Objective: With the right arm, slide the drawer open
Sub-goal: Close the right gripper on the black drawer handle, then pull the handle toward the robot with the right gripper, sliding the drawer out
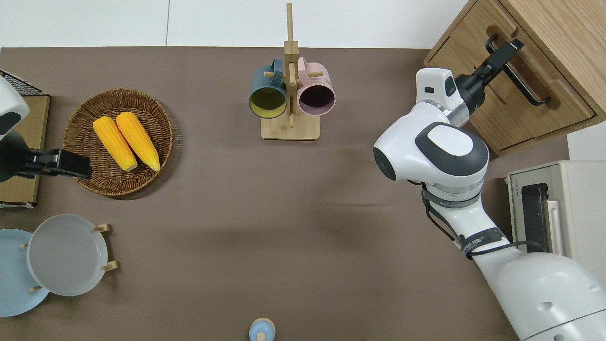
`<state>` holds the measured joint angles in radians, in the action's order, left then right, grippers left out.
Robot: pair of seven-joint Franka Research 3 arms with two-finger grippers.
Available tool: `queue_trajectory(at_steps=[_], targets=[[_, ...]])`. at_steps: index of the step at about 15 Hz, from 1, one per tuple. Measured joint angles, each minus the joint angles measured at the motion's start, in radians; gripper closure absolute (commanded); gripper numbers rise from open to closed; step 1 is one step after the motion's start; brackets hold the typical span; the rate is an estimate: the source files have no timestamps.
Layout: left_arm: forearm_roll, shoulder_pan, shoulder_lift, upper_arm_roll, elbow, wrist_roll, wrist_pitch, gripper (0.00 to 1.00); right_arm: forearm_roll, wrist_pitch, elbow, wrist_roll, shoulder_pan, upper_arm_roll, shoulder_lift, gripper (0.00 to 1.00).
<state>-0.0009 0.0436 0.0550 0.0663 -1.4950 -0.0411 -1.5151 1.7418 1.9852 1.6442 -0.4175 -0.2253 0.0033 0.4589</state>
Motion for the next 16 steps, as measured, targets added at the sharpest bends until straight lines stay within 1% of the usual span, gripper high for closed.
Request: queue_trajectory(at_steps=[1, 2, 4, 16], targets=[[0.000, 0.000, 0.000, 0.000, 0.000, 0.000, 0.000, 0.01, 0.002, 0.000, 0.000, -0.001, 0.000, 0.000, 0.001, 0.697], [0.000, 0.000, 0.000, 0.000, 0.000, 0.000, 0.000, 0.01, 0.003, 0.000, 0.000, -0.002, 0.000, 0.000, 0.003, 0.830], [0.000, 0.000, 0.000, 0.000, 0.000, 0.000, 0.000, 0.01, 0.005, 0.000, 0.000, -0.004, 0.000, 0.000, 0.007, 0.999], [0.000, 0.000, 0.000, 0.000, 0.000, 0.000, 0.000, 0.01, 0.018, -0.006, -0.003, -0.027, -0.003, 0.000, 0.010, 1.000]])
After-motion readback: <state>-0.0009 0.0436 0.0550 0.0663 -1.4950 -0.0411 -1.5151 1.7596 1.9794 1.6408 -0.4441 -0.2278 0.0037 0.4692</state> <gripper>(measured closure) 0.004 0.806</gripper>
